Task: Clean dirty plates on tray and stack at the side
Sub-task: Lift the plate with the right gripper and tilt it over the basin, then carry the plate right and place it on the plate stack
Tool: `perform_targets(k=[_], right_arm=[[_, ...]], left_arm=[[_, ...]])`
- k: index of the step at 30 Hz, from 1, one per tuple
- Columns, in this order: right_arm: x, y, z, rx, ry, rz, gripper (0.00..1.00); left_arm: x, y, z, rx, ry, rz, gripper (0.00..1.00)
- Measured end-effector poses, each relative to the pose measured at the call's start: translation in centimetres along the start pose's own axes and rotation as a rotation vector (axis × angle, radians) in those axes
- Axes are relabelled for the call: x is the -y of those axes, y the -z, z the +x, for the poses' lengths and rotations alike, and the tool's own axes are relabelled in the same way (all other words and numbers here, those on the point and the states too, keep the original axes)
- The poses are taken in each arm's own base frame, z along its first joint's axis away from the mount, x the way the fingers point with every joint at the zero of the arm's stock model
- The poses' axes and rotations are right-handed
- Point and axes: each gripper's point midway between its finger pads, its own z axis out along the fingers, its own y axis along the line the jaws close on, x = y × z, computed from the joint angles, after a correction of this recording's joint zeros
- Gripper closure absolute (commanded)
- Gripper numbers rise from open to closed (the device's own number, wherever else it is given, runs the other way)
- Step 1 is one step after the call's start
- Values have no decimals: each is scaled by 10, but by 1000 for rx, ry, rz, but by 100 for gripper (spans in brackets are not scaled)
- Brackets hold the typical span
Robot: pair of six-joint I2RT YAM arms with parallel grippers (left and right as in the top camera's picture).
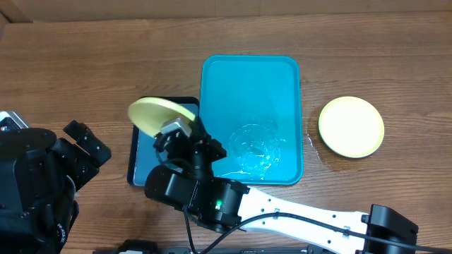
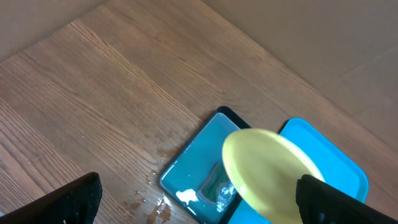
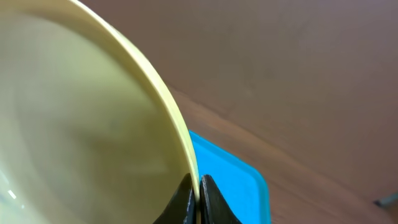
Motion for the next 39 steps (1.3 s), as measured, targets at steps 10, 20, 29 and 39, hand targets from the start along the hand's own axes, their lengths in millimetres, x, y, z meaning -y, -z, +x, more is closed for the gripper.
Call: perform_targets(k=[10, 20, 29, 39], right_arm=[[-2, 2, -7, 25, 71, 9, 96], [1, -49, 39, -197, -293, -131, 96], [72, -122, 69, -511, -897, -456, 96], [302, -77, 213, -839, -1377, 29, 96]], left_arm=[[0, 0, 0, 0, -1, 0, 0], [0, 0, 0, 0, 0, -1, 0], [0, 0, 0, 0, 0, -1, 0], [0, 0, 0, 0, 0, -1, 0]])
